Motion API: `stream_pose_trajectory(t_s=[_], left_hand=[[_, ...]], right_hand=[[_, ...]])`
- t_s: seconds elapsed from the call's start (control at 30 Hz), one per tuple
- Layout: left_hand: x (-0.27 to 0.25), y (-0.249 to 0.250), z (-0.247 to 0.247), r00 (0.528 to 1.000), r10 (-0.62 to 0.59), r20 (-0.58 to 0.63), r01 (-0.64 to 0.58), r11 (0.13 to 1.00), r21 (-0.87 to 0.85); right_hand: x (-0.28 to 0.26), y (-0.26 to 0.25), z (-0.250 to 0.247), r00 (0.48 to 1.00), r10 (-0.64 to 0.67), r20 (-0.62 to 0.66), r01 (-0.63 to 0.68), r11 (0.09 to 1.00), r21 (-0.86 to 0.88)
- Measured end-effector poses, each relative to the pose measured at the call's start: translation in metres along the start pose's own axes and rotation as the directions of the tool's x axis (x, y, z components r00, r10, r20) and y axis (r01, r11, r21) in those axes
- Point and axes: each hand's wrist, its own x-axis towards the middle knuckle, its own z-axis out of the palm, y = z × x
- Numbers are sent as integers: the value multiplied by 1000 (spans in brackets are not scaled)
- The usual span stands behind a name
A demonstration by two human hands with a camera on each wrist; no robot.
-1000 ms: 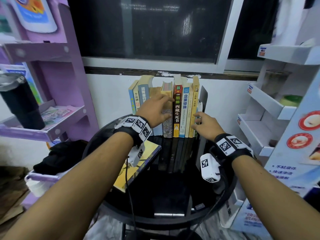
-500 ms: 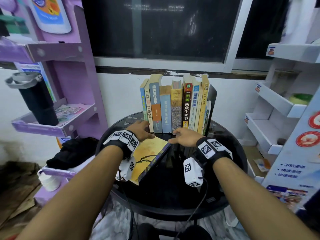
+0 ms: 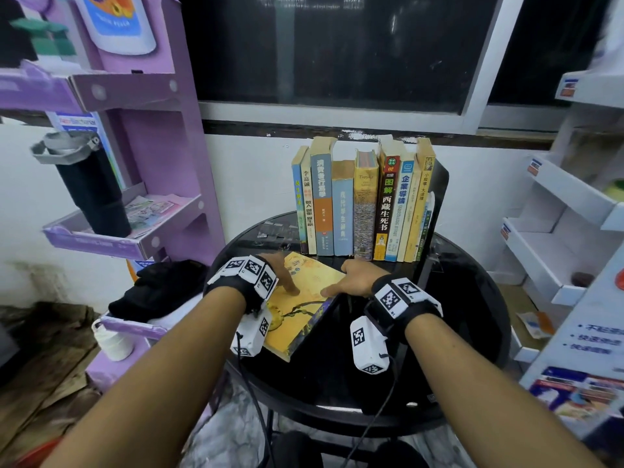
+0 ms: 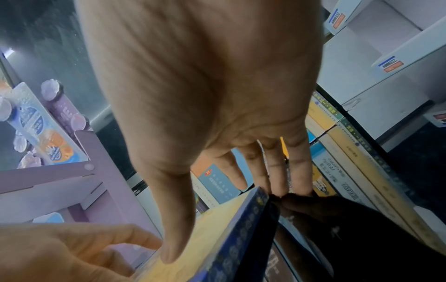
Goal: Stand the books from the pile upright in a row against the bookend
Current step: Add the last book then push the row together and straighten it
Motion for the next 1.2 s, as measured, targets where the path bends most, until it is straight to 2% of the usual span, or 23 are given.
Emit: stream_pose_trajectory(t_s=[0.17, 0.27, 0.47, 0.63, 0.83, 0.93, 1.13, 1.2], left_hand=[[1, 0, 2, 1000, -5, -15, 5, 1000, 21], [1, -1, -1, 1000, 10, 3, -10, 1000, 26], [5, -5, 0, 995, 55, 81, -55, 998, -7], [6, -6, -1, 995, 59, 86, -52, 995, -85], [8, -9, -4, 993, 79, 84, -51, 954, -295], [3, -5, -5, 996, 80, 38, -57, 903, -426], [-2, 9, -13, 988, 139, -69, -150, 738, -658], [-4, 13, -14, 981, 163, -108, -190, 654, -733]], right_hand=[[4, 2, 7, 999, 14, -35, -16, 997, -69], [3, 0, 7, 999, 39, -8, -39, 999, -28], [3, 6, 3, 997, 51, 53, -60, 981, 186], [-6, 8, -3, 988, 43, 151, -104, 900, 423], [-16, 16, -16, 994, 10, 112, -72, 824, 562], [-17, 20, -26, 999, -3, 53, -29, 803, 596], [-22, 27, -45, 997, -45, -65, 77, 731, 678], [-26, 29, -52, 992, -63, -108, 120, 713, 691]])
